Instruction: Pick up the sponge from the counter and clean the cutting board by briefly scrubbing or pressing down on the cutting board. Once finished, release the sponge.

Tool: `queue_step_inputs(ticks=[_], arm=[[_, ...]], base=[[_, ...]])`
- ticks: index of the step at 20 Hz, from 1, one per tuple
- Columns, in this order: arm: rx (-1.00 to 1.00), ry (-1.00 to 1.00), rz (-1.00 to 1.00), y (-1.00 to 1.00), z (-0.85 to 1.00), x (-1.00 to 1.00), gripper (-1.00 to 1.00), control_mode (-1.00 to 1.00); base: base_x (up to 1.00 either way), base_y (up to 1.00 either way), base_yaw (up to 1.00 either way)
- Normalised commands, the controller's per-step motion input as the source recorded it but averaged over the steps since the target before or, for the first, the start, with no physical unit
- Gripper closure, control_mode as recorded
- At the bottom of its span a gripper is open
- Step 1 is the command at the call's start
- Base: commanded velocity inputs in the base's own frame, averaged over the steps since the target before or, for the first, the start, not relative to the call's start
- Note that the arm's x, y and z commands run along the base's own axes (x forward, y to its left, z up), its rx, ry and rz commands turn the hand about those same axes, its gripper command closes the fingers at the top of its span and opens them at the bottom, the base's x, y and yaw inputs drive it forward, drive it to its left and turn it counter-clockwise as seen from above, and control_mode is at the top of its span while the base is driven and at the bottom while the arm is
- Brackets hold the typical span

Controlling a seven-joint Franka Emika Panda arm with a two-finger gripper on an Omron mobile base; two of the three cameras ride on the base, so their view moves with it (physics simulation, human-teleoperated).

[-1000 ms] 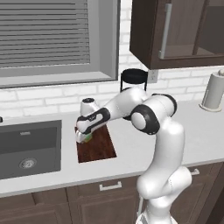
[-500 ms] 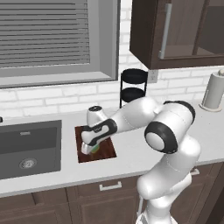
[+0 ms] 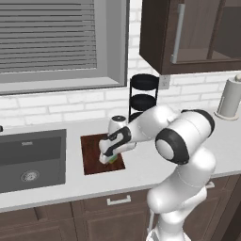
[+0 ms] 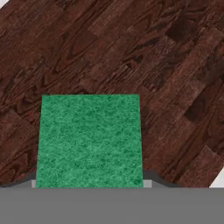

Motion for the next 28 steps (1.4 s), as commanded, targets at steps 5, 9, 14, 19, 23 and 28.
queue_step_inputs(ticks=[5, 9, 14, 19, 23, 28], arm=[[0.00, 0.00, -0.02, 0.07, -0.07, 1.00, 1.00, -1.00], [0.00, 0.00, -0.02, 0.11, -0.01, 1.00, 1.00, -1.00], [0.00, -0.01, -0.02, 0.10, 0.00, 0.94, 1.00, -1.00], [0.00, 0.00, -0.02, 0.16, -0.04, 0.30, 1.00, -1.00], [-0.02, 0.00, -0.01, 0.08, -0.19, -0.82, 1.00, -1.00], [0.00, 0.00, 0.00, 0.00, -0.12, -1.00, 1.00, -1.00]], base=[[0.00, 0.00, 0.00], [0.00, 0.00, 0.00], [0.00, 0.00, 0.00], [0.00, 0.00, 0.00], [0.00, 0.00, 0.00], [0.00, 0.00, 0.00]])
